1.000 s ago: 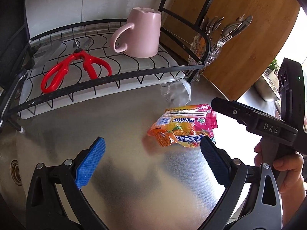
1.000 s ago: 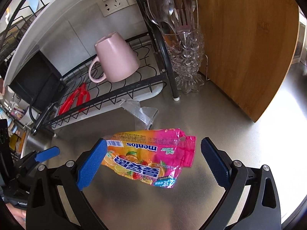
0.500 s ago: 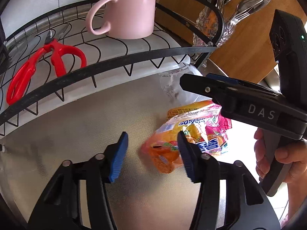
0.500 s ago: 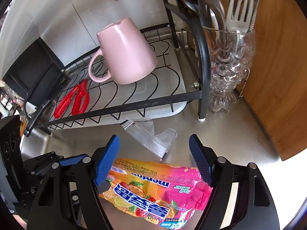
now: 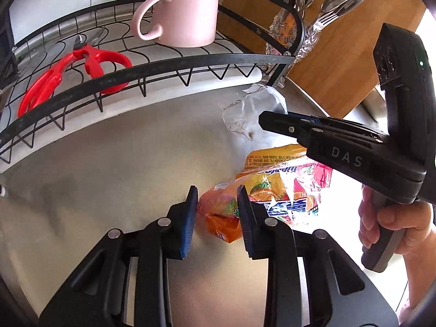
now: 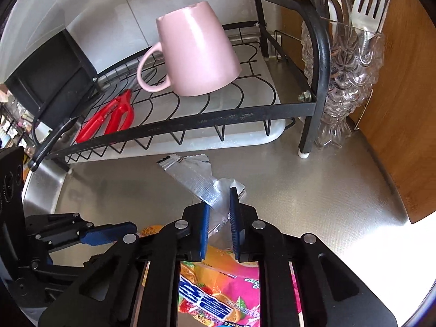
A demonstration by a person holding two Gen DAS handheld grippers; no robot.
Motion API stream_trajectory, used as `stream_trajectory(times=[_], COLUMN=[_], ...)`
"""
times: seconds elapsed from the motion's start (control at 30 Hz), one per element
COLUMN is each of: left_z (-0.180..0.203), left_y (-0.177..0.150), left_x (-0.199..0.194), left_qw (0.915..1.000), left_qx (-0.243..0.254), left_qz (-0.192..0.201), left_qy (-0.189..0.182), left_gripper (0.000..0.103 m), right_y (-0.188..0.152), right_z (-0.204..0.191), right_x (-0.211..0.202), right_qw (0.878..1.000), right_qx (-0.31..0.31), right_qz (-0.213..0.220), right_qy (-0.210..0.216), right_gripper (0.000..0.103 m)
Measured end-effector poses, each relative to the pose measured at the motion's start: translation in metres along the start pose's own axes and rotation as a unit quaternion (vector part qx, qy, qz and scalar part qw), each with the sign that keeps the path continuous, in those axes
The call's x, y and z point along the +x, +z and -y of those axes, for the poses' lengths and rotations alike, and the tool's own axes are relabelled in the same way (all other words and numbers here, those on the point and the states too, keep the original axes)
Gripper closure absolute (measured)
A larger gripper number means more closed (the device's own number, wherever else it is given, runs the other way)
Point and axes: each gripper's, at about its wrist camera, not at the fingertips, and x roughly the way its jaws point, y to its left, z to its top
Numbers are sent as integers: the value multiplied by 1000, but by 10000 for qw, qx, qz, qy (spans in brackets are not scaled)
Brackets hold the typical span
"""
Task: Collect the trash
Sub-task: 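Grasp the pink Mentos wrapper with the left tool while the right tool grasps clear wrapper, then lower the Mentos wrapper and clear wrapper into the floor bin and open both tools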
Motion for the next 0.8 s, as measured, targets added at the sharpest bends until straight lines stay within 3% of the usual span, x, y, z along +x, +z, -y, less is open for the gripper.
stream_trajectory(times=[0.4, 0.63, 0.8], left_z=[35, 52, 63], left_y=[-89, -175, -240], left_x=[-81, -133, -155], left_qw=[9980, 9951, 9944], left_qx=[-119, -521, -649], left_qz=[425, 545, 381], left_qy=[451, 635, 741], left_gripper=[75, 75, 75], right_y=[-68, -138, -198], right_z=[-6, -27, -41], right_x=[-77, -128, -146], right_qw=[9996, 9993, 9975], right_qx=[-18, -156, -226], right_qz=[264, 206, -32], right_qy=[0, 286, 670], right_gripper=[88, 88, 88])
